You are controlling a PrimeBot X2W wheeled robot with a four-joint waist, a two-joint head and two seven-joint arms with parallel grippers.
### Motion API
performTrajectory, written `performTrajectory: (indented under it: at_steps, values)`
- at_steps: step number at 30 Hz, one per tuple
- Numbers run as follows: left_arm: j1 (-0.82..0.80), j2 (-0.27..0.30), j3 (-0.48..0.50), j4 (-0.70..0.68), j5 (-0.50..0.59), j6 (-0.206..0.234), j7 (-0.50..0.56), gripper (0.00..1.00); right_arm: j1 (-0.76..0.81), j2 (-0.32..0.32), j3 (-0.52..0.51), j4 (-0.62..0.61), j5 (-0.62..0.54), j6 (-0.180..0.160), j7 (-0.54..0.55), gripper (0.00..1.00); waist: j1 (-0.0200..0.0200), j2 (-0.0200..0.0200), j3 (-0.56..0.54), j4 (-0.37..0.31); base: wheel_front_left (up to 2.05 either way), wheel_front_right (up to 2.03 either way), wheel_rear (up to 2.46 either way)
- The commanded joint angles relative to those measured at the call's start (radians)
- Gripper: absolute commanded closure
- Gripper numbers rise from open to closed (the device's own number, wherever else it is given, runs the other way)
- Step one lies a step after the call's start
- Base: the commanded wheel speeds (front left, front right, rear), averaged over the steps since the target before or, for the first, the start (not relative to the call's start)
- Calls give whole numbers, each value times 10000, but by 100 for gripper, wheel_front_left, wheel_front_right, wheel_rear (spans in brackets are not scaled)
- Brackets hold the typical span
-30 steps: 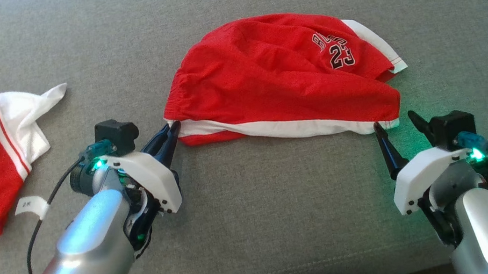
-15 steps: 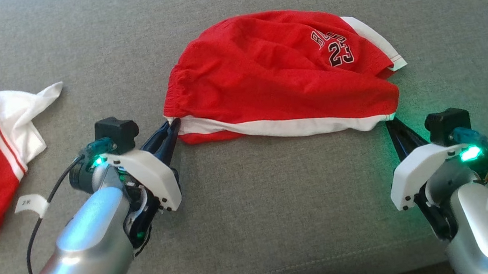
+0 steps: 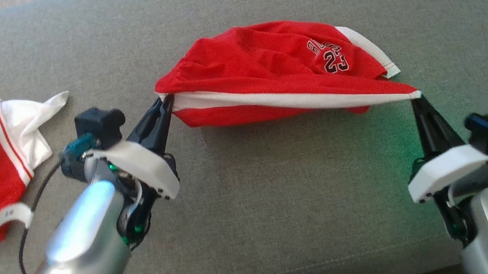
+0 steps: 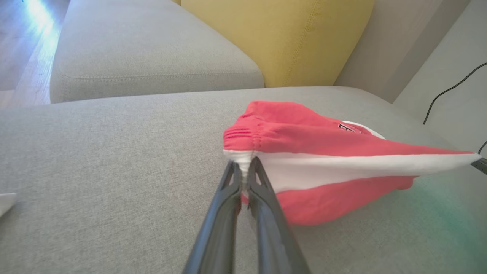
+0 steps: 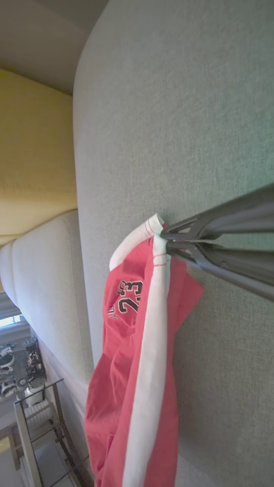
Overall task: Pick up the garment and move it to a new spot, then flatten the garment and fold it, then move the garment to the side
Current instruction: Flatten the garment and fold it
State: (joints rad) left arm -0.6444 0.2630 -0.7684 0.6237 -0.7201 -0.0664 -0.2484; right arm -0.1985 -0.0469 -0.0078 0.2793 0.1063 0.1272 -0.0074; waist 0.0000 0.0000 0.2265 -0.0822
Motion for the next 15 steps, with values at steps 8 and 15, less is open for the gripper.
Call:
performTrajectory:
  at_steps: [8,15]
  values:
    - [765,785,1156,-2615,949,481,-132,100,82,-33,-199,-1452,33,35,-1354,100,0,0,-473,210,0,0,0]
    - [691,1253,1409,-4280,1197,846,60,100,-534,-33,-415,-2933,-228,35,-1580,100,0,0,-1102,408,0,0,0]
